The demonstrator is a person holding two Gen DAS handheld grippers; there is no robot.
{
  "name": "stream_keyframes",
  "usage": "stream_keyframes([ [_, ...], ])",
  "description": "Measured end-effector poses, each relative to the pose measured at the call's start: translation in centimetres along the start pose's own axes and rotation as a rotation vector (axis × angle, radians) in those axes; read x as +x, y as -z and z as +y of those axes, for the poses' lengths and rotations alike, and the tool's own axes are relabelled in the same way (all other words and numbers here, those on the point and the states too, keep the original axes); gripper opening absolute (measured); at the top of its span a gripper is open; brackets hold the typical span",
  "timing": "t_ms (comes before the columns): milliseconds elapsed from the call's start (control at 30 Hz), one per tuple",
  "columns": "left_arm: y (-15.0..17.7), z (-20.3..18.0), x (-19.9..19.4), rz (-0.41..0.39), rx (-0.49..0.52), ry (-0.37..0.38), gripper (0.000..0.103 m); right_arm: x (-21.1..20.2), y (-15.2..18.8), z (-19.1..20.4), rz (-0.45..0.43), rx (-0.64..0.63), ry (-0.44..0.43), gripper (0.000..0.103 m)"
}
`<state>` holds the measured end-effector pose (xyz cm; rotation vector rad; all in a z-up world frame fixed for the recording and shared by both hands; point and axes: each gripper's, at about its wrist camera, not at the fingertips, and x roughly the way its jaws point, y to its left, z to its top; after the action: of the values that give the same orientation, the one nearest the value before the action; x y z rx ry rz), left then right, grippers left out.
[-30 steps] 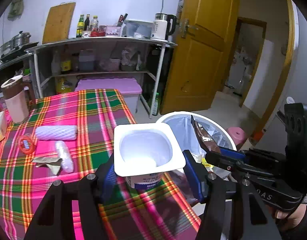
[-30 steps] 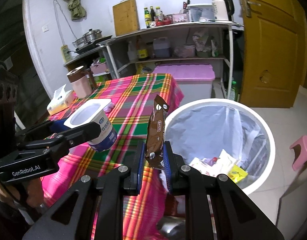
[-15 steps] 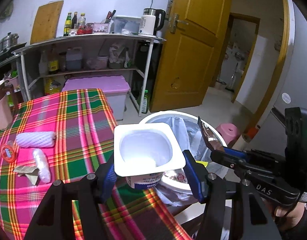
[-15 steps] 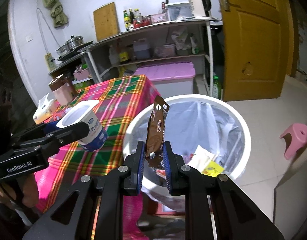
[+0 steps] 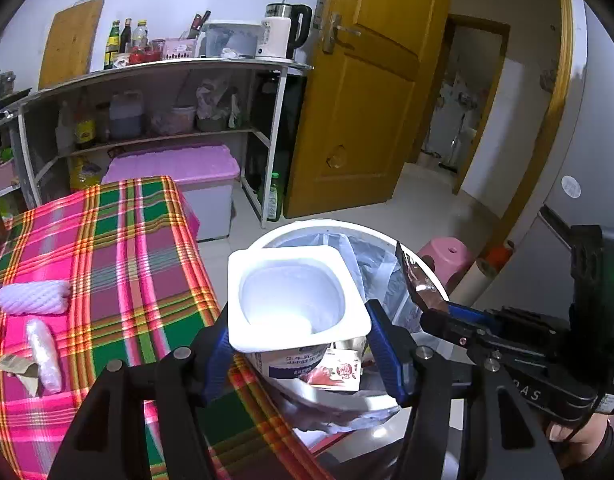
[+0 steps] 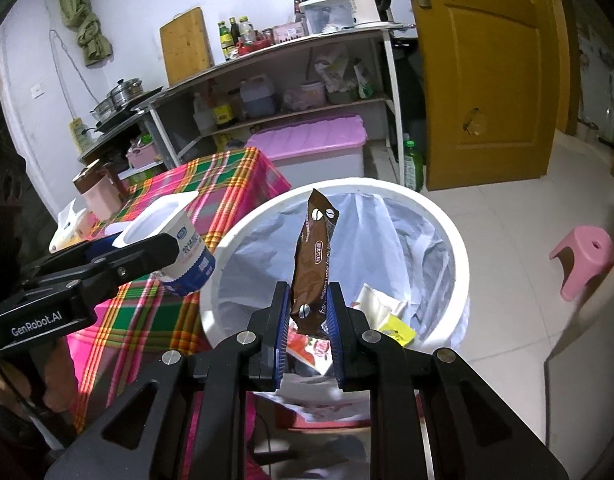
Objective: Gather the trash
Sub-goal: 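Carry the chocolate bar and yogurt cup over the bin and open both tools, then move both open tools back from the bin toward the table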
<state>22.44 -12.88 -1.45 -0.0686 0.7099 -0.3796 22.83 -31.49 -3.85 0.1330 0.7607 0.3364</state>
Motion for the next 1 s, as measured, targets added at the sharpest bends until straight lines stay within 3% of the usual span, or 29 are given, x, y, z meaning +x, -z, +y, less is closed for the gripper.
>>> stream_keyframes([
  [700,-0.6,-0.3,5.4,0.087,-0.015,0.042,0.062,3.7,0.1,-2.8,0.088,0.056,0.021,0.020],
  [767,-0.6,-0.2,5.4,0.088,-0.020,0.046,0.062,3.7,0.1,-2.8,0.087,0.055,0.022,0.024],
  [833,-0.7,-0.1,5.4,0.089,-0.020,0.047,0.062,3.6,0.2,-2.8,0.081,0.055,0.020,0.037],
  [1000,-0.6,0.1,4.8,0.079,-0.024,0.053,0.062,3.2,0.2,-2.7,0.072,0.056,0.022,0.039],
])
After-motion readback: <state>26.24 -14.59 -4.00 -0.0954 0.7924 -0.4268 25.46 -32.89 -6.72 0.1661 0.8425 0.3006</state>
